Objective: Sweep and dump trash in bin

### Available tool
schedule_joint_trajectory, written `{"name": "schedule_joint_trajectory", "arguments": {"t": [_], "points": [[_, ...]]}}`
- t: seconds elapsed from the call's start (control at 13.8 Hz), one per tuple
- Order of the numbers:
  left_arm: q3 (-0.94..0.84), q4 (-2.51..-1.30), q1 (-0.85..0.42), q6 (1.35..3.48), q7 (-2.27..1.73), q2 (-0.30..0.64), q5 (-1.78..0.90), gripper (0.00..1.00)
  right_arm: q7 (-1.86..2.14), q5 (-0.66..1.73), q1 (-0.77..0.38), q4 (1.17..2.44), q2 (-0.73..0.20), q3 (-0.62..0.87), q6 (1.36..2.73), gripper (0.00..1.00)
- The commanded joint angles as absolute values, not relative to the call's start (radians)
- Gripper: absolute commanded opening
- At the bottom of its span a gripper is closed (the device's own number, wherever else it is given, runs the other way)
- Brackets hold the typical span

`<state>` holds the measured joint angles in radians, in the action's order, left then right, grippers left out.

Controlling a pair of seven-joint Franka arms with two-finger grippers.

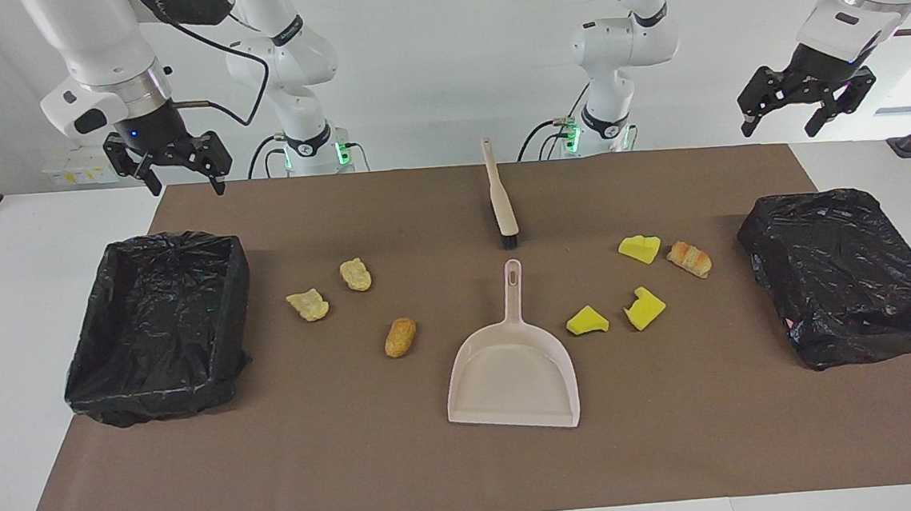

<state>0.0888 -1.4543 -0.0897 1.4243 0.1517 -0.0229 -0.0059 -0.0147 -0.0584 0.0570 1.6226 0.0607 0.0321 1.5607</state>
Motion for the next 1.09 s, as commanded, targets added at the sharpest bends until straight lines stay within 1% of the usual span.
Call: {"name": "schedule_joint_trajectory", "arguments": {"t": [0.0,0.87,1.02], "points": [[0.095,-1.466,-0.097,1.411,0.147,-0.038,0.011,1.00,-0.035,-0.038,0.048,1.649,0.089,0.035,1.549,1.00],[0.094,-1.468,-0.101,1.410,0.135,-0.041,0.011,1.00,-0.025,0.015,0.054,1.651,0.087,0.034,1.563,1.00],[0.089,-1.508,-0.112,1.420,0.104,-0.066,0.006,1.00,-0.021,0.014,0.054,1.651,0.086,0.034,1.563,1.00]]}}
